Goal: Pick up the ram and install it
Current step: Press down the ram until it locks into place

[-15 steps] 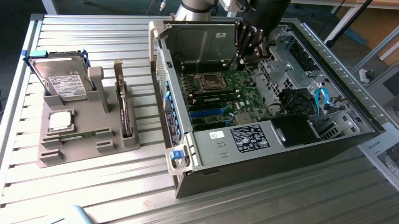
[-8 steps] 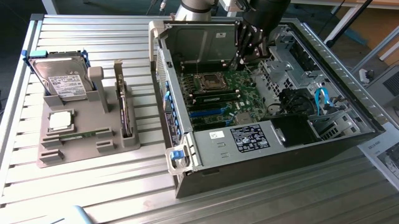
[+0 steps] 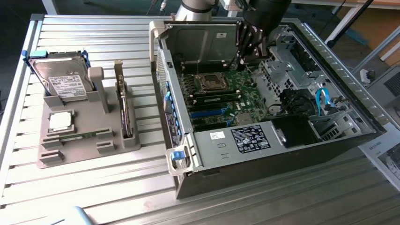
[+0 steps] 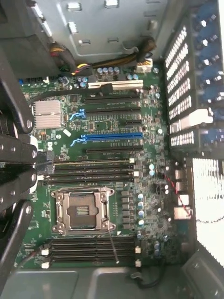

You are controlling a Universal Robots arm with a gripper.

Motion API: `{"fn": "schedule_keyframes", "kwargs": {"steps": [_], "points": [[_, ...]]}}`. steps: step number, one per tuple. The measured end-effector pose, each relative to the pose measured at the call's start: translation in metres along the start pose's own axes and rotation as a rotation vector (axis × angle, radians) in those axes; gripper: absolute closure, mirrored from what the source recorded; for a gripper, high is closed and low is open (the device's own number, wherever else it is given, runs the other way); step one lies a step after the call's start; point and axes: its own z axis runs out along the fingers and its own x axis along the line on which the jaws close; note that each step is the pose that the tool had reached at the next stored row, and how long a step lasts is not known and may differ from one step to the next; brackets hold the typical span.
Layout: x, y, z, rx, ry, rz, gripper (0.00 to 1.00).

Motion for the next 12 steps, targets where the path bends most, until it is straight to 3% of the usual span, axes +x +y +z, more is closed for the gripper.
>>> {"fn": "schedule_keyframes", "kwargs": {"steps": [12], "points": [[0.0, 0.0, 0.0, -0.0083, 0.0017, 0.244, 0.9]]}}
